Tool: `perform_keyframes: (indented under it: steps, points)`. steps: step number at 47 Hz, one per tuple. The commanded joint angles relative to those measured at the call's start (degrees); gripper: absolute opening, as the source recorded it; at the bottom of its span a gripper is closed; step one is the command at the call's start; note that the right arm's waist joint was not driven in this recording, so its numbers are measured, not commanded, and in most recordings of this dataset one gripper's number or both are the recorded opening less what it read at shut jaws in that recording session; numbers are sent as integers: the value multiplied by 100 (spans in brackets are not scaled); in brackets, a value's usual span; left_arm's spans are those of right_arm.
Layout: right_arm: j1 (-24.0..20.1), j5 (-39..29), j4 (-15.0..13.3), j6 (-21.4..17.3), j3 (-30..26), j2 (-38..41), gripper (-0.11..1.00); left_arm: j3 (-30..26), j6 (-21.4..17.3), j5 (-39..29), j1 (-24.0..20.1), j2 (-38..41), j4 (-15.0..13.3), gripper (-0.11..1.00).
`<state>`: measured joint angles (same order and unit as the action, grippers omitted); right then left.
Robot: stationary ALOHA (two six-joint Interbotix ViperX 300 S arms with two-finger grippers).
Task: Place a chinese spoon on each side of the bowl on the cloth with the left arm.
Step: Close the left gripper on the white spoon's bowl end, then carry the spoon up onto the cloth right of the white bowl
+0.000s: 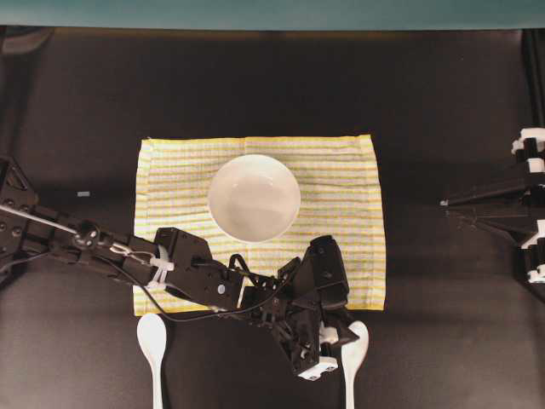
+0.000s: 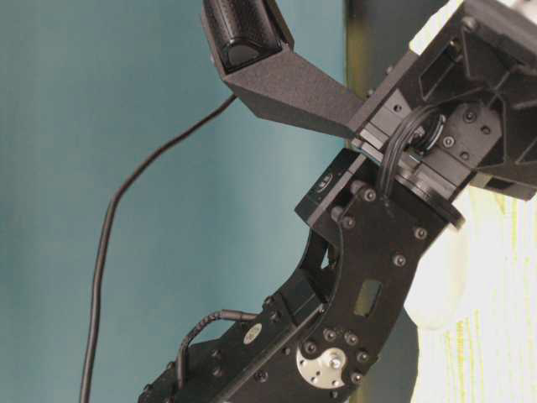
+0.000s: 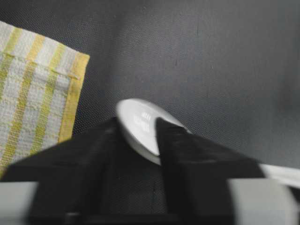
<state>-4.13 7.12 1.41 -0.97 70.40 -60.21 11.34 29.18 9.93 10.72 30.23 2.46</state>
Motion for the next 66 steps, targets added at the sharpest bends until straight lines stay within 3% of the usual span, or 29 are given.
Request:
perform_keyframes:
  steps: [1, 4, 6, 14, 37, 58, 66]
  points:
    - [0, 18, 9, -18, -44, 26, 17, -88, 9, -44, -62, -158, 18, 23]
    - [0, 18, 9, -18, -35, 26, 17, -97, 0, -185, -97, -272, 18, 9]
    - [0, 18, 9, -18, -44, 26, 17, -88, -9, -316, -123, -343, 18, 5]
    - [0, 9, 9, -18, -44, 26, 17, -97, -26, -703, -237, -624, 18, 5]
    - [0, 44, 9, 18, -35, 26, 17, -246, -26, -2584, -1652, -1406, 18, 5]
    - [0, 88, 9, 26, -9, 35, 17, -255, -272, -2268, -1916, -1213, 26, 5]
    - [0, 141, 9, 26, 0, 53, 17, -211, -598, -1854, -1942, -1028, 26, 5]
